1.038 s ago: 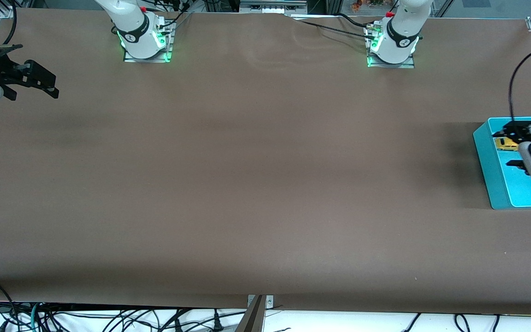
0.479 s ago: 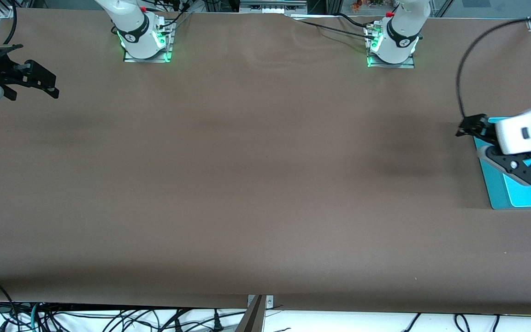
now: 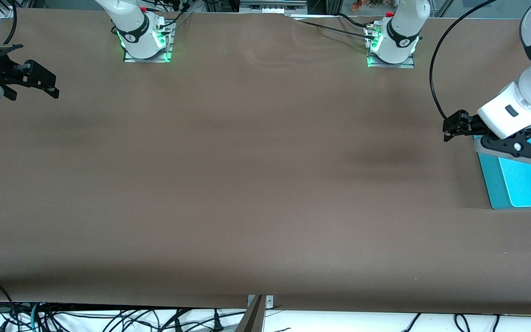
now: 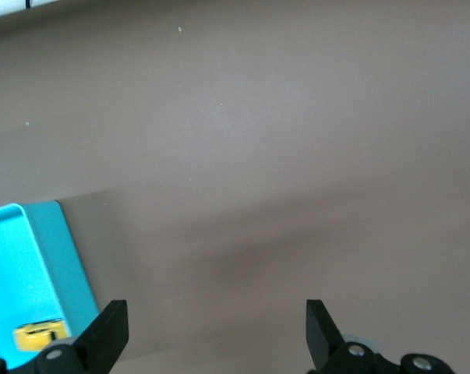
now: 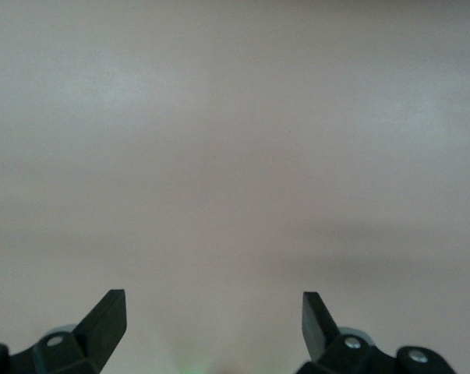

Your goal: Wind and store yellow beetle car

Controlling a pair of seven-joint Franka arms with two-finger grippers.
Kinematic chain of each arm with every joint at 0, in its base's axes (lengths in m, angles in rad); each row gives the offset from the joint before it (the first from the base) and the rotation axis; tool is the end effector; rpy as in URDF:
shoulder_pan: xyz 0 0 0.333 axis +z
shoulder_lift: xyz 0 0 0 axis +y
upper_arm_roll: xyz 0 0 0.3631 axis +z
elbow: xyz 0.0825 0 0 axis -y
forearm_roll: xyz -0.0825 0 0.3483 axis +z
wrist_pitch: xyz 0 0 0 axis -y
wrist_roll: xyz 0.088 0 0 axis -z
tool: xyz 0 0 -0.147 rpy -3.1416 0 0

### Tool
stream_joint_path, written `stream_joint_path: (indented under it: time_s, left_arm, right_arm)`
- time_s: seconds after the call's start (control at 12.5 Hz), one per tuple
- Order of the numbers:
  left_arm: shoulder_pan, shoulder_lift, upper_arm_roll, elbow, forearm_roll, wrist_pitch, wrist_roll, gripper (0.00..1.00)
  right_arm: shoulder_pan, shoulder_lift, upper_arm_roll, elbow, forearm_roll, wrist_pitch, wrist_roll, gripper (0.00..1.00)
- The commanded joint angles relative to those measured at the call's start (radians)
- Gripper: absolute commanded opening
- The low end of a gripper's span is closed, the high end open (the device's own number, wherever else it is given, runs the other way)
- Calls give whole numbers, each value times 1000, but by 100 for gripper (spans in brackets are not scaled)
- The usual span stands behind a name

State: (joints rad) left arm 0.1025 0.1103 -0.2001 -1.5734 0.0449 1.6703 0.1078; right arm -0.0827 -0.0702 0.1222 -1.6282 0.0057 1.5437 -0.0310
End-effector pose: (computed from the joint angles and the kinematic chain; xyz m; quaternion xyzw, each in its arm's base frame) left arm 0.5613 -0.0426 0.5806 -0.9945 0.1043 0.0056 0.0113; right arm 0.4896 0.0227 0.6394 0.9994 0.0351 -0.0074 0.0015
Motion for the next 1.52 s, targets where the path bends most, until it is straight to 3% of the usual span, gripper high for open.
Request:
stream_joint_path:
  time_s: [0.0, 0.24, 0.72, 1.44]
  left_arm:
    - [-41, -124, 86, -135, -45, 49, -16, 100]
    - [-52, -152, 143, -175, -72, 51, -14, 100]
    - [-96, -164, 160, -175, -71, 43, -123, 100]
    - [-86, -142, 159, -140, -68, -29, -115, 100]
  right_arm:
    - [6, 4, -4, 18, 13, -11, 13, 100]
    - [6, 4, -4, 18, 13, -13, 13, 100]
    - [6, 4, -4, 18, 13, -14, 13, 100]
    - [7, 6, -1, 18, 8, -14, 19, 100]
